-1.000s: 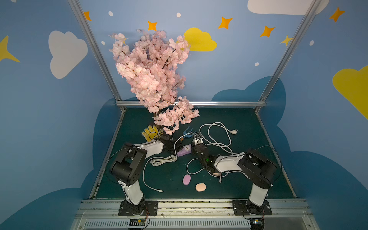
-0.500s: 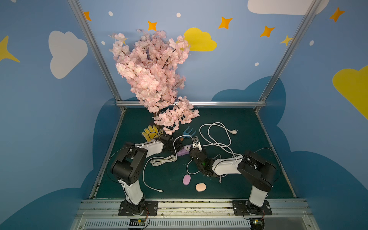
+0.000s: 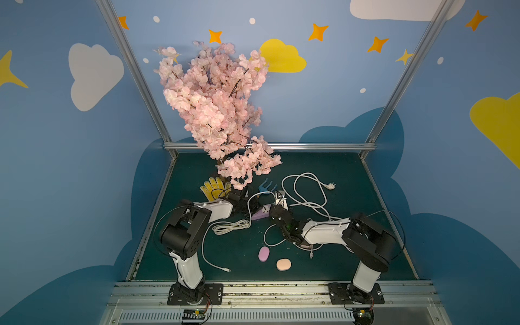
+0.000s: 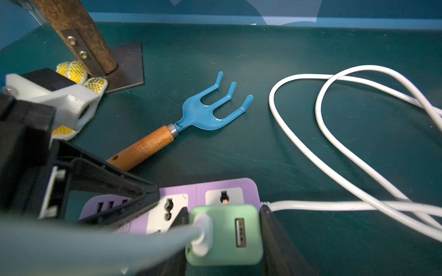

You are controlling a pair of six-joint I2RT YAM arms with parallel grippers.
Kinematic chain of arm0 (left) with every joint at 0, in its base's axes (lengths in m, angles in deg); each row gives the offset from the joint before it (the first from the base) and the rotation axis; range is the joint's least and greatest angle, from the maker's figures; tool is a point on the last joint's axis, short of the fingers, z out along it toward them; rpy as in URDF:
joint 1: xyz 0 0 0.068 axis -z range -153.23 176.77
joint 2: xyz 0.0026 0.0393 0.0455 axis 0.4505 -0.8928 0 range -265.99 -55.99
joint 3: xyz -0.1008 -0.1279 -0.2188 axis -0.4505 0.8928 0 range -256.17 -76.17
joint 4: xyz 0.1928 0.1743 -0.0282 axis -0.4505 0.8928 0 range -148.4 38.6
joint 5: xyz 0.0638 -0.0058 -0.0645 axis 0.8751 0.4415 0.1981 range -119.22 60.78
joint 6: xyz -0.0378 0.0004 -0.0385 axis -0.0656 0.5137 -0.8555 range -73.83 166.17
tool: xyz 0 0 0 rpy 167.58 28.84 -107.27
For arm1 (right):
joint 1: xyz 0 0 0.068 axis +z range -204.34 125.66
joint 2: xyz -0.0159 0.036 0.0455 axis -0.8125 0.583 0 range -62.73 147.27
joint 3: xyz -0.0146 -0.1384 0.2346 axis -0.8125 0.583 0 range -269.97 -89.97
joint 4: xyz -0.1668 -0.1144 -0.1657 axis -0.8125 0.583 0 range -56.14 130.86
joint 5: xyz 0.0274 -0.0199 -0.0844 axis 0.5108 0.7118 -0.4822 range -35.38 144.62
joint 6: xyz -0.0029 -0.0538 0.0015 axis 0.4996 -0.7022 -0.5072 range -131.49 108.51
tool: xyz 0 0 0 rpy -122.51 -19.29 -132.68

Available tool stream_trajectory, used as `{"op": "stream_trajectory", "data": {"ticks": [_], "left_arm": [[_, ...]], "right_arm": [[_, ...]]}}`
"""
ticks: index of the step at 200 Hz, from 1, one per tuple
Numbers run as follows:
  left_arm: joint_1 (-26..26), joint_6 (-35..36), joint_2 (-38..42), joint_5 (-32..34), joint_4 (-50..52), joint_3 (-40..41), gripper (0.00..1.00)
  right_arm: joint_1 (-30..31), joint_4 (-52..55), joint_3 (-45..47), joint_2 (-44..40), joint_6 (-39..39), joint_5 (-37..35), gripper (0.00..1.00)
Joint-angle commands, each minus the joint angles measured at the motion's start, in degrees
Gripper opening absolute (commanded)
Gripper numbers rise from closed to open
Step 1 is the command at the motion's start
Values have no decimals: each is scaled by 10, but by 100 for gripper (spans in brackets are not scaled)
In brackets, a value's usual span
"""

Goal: Charge the bluetooth headset
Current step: Insert the plug into the socket.

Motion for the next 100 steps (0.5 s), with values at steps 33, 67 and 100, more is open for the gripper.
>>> {"op": "stream_trajectory", "data": {"ticks": [33,67,100], "left_arm": [[6,2,-28,45,100,29,3],[6,2,-33,45,107,16,4],[6,4,-33,48,117,10,3]], "right_arm": [[5,119,12,58,52,180,0],[7,145,-17,79,36,200,0],[0,191,-49,102,44,221,0]]}}
